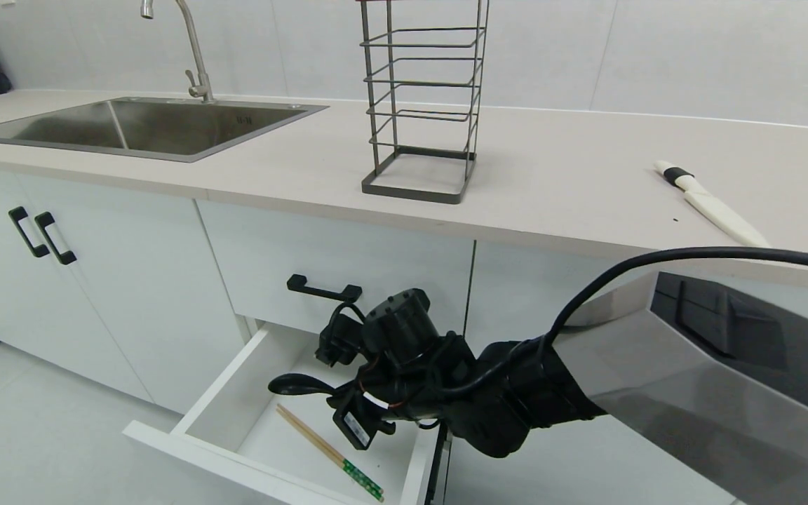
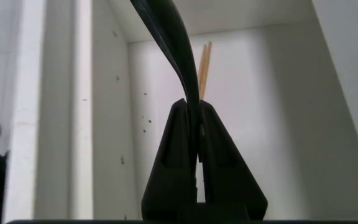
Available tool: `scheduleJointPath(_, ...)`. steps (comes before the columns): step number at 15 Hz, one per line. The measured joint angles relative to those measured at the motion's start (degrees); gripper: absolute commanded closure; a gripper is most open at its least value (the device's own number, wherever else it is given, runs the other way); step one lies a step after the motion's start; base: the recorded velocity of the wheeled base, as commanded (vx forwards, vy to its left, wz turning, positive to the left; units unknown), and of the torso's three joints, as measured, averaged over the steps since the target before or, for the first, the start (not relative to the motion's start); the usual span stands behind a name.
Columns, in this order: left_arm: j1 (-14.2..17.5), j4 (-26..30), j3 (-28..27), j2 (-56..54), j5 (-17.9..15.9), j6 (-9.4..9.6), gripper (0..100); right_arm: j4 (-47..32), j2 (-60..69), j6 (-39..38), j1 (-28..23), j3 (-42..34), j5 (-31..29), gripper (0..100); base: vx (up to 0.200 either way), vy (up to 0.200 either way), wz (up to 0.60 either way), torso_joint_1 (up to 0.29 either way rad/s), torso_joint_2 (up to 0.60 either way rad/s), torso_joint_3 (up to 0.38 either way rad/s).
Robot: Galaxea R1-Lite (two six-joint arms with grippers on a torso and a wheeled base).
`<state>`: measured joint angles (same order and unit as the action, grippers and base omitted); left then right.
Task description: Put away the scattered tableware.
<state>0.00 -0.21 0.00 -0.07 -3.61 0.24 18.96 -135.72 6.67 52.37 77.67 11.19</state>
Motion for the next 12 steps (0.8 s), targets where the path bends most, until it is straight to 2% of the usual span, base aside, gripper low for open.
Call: scheduleJointPath(12, 0.0, 0.0, 0.0, 0.0, 0.0, 0.00, 0, -3.9, -7.4, -0.3, -0.8, 7.5, -6.4, 100, 0.000, 0.000, 0.00, 0.000, 0.00, 0.000)
